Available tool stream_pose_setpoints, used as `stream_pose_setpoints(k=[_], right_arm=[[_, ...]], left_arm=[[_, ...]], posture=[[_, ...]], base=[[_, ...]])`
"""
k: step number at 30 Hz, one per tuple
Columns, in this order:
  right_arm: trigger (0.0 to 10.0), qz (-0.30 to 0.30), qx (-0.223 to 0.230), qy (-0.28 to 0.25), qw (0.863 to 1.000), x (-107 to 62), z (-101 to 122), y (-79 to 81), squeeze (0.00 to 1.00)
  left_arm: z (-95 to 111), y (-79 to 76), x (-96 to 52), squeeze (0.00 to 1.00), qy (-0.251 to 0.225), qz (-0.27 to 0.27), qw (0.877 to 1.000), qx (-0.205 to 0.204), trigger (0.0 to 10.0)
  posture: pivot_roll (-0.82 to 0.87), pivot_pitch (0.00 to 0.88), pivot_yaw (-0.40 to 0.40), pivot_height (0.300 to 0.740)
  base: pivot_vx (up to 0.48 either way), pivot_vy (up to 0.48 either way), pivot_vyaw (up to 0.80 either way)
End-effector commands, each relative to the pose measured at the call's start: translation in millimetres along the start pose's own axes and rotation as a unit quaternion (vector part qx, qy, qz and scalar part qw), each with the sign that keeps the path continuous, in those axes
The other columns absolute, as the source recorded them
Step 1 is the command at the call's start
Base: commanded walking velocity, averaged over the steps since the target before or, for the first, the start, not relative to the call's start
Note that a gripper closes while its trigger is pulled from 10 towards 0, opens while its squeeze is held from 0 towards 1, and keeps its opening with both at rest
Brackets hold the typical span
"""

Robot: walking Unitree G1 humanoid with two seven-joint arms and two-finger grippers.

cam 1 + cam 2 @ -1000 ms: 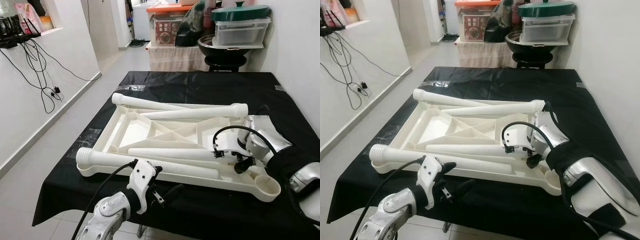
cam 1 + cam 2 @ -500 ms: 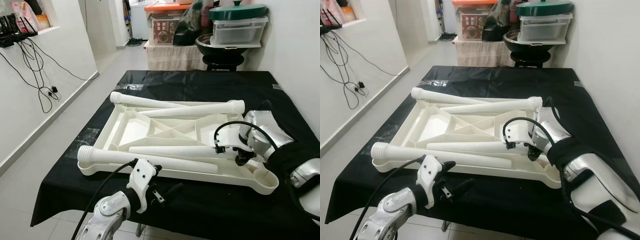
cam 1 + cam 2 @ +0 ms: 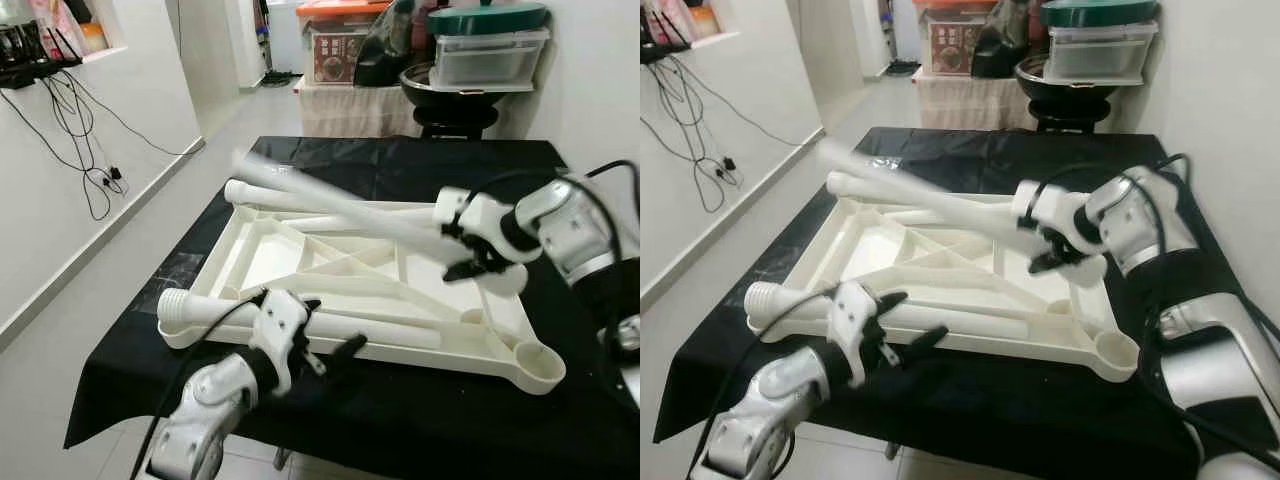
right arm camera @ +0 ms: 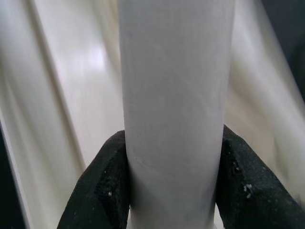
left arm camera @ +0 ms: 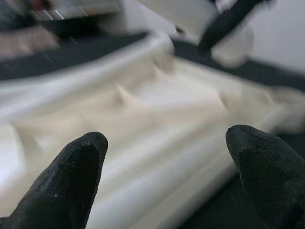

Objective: Building children table

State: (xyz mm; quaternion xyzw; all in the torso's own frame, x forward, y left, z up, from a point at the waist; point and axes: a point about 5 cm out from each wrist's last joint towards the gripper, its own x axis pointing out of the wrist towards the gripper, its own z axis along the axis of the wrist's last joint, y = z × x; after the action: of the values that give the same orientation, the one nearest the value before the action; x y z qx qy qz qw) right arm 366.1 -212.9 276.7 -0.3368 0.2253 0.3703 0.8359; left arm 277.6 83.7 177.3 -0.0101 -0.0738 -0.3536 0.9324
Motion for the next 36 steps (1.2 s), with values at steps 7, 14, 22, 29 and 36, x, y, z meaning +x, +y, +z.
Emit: stream_pose_setpoints(k=[7, 14, 22, 29, 36], right_arm=[[10.0, -0.014, 0.06, -0.212, 0.975, 29.0, 27.0, 42.7, 0.0], [10.0, -0.006, 0.032, -0.252, 0.967, 42.6, 44.7, 71.7, 0.0], [10.0, -0.003, 0.012, -0.264, 0.965, 45.0, 51.8, 83.0, 0.0], [10.0, -0.012, 0.003, -0.268, 0.963, 48.4, 53.7, 100.7, 0.0], [10.0, -0.035, 0.019, -0.28, 0.959, 52.7, 56.9, 98.6, 0.0]], left_arm=[[78.9, 40.6, 18.1, 0.0, -0.159, 0.077, 0.984, -0.032, 10.0], [119.1, 62.8, 32.6, 0.0, -0.212, 0.095, 0.971, -0.054, 10.0], [127.7, 66.5, 45.8, 0.0, -0.207, 0.092, 0.971, -0.073, 10.0], [130.1, 57.4, 60.0, 0.0, -0.195, 0.046, 0.975, -0.097, 0.0], [134.9, 53.9, 63.5, 0.0, -0.205, 0.017, 0.972, -0.115, 0.0]], posture=[[-0.03, 0.0, 0.075, 0.74], [-0.04, 0.0, 0.101, 0.74], [-0.05, 0.0, 0.117, 0.74], [-0.07, 0.0, 0.128, 0.74], [-0.08, 0.0, 0.124, 0.74]], base=[[0.0, 0.0, 0.0], [0.0, 0.0, 0.0], [0.0, 0.0, 0.0], [0.0, 0.0, 0.0], [0.0, 0.0, 0.0]])
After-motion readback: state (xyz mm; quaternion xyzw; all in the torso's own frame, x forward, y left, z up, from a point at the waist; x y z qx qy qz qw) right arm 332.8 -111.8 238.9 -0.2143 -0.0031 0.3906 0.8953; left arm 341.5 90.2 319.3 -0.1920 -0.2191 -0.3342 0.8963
